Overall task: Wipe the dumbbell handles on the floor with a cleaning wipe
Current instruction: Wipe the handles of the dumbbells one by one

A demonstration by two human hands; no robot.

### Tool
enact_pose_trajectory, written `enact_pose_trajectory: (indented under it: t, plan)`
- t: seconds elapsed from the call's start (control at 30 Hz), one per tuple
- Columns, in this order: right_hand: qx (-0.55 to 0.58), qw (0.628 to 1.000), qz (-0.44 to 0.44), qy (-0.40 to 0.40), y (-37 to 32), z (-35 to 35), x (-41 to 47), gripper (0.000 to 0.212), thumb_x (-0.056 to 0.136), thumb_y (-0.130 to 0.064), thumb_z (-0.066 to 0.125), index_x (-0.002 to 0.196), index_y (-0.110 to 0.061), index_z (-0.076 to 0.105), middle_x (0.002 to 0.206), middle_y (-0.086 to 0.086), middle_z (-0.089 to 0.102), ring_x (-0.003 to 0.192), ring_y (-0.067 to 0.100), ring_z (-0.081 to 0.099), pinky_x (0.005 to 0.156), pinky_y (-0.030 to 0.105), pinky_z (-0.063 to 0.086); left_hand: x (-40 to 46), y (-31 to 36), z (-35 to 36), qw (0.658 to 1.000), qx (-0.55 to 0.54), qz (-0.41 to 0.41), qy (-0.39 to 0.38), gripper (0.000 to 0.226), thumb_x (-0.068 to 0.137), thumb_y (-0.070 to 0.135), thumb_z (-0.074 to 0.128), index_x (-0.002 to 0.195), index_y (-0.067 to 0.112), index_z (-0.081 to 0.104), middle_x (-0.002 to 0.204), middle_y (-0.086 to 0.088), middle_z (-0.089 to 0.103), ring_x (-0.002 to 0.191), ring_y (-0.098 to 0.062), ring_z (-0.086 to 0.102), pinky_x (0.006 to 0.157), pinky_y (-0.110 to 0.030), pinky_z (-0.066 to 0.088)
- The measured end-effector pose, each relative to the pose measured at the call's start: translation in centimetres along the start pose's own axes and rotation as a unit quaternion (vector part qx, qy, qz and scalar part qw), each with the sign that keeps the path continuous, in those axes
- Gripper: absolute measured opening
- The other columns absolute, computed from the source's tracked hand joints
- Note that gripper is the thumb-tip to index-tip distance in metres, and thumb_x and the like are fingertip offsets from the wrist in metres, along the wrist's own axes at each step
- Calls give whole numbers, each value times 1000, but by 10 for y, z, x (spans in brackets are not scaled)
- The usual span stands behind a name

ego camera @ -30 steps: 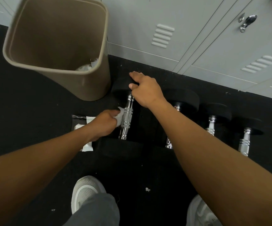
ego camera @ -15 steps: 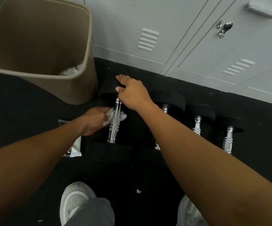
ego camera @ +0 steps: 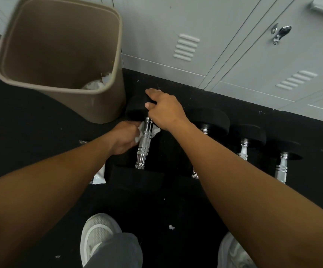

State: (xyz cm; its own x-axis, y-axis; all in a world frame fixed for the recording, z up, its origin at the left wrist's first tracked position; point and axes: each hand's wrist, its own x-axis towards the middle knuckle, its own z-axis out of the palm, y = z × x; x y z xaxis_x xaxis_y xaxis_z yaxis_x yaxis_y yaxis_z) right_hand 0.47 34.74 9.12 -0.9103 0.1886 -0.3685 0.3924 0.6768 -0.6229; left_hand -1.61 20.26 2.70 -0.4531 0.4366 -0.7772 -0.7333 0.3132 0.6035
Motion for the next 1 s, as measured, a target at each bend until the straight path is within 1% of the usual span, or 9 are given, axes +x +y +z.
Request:
enact_pose_trajectory:
  t: [0.13, 0.23, 0.3, 0.4, 0.53, 0.63, 0.8, 0.9, 1.0]
  plan:
    - [2, 1000, 1, 6, 3, -1, -1, 54, 98, -21, 53, 150, -23, 39, 158, -5, 34, 149, 15, 21, 118, 33, 19, -6, -21, -17, 992, 82, -38, -89, 60, 79, -23, 32, 119, 4, 67, 121, -9, 71, 119, -21, 63, 106, -32, 44]
    - [5, 1000, 2, 9, 4, 0, 0, 54, 98, -21, 53, 150, -23, 38, 158, -5, 33, 149, 15, 21, 118, 34, 19, -15, -26, -22, 980, 175, -38, -81, 59, 80, -24, 34, 101, 14, 74, 94, 10, 78, 95, -5, 69, 78, -13, 50]
    - [3, 1000, -1, 8, 3, 1, 0, 54, 99, -21, 53, 150, -23, 38, 158, -5, 33, 148, 15, 21, 118, 34, 19, -19, -23, -22, 973, 207, -35, -93, 56, 82, -26, 32, 103, 9, 70, 82, 14, 76, 78, 5, 69, 63, -7, 47]
    - [8, 1000, -3, 6, 3, 2, 1, 54, 99, -21, 53, 150, -23, 38, 159, -5, 33, 148, 15, 22, 117, 33, 19, -21, -21, -29, 958, 268, -41, -89, 50, 81, -23, 38, 103, 8, 71, 83, 7, 74, 74, -3, 67, 61, -12, 47]
    - [13, 1000, 2, 1, 5, 0, 1, 54, 99, -21, 53, 150, -24, 37, 159, -6, 31, 149, 15, 21, 118, 34, 19, -30, -31, -38, 934, 330, -68, -116, 54, 75, -22, 39, 71, 18, 75, 81, -8, 71, 78, -21, 65, 73, -29, 53]
    - [14, 1000, 1, 0, 6, -1, 1, 54, 99, -21, 53, 150, -24, 37, 159, -6, 32, 149, 16, 21, 118, 34, 18, -38, -17, -47, 927, 343, -81, -131, 57, 73, -22, 42, 79, 21, 78, 88, -6, 76, 90, -24, 68, 77, -30, 52]
    - [17, 1000, 16, -12, 7, -6, 1, 53, 98, -23, 55, 149, -26, 40, 158, -6, 34, 148, 16, 23, 118, 36, 19, -61, 18, -63, 975, 161, -90, -120, 53, 85, -20, 35, 120, 6, 66, 115, -18, 72, 111, -30, 67, 98, -41, 52]
    - [7, 999, 35, -20, 2, -15, -1, 52, 96, -23, 59, 146, -25, 45, 154, -1, 41, 142, 19, 35, 113, 31, 28, -79, 29, -58, 986, 31, -83, -144, 53, 83, -12, 40, 130, 4, 57, 121, -21, 68, 111, -34, 68, 93, -40, 56]
    - [62, 997, 15, 40, -9, -21, -15, 38, 94, -24, 62, 132, -22, 62, 136, -3, 59, 121, 10, 55, 102, 22, 36, -95, 35, -55, 979, -37, -60, -190, 58, 75, -4, 51, 133, 4, 56, 126, -23, 65, 108, -34, 68, 86, -36, 58]
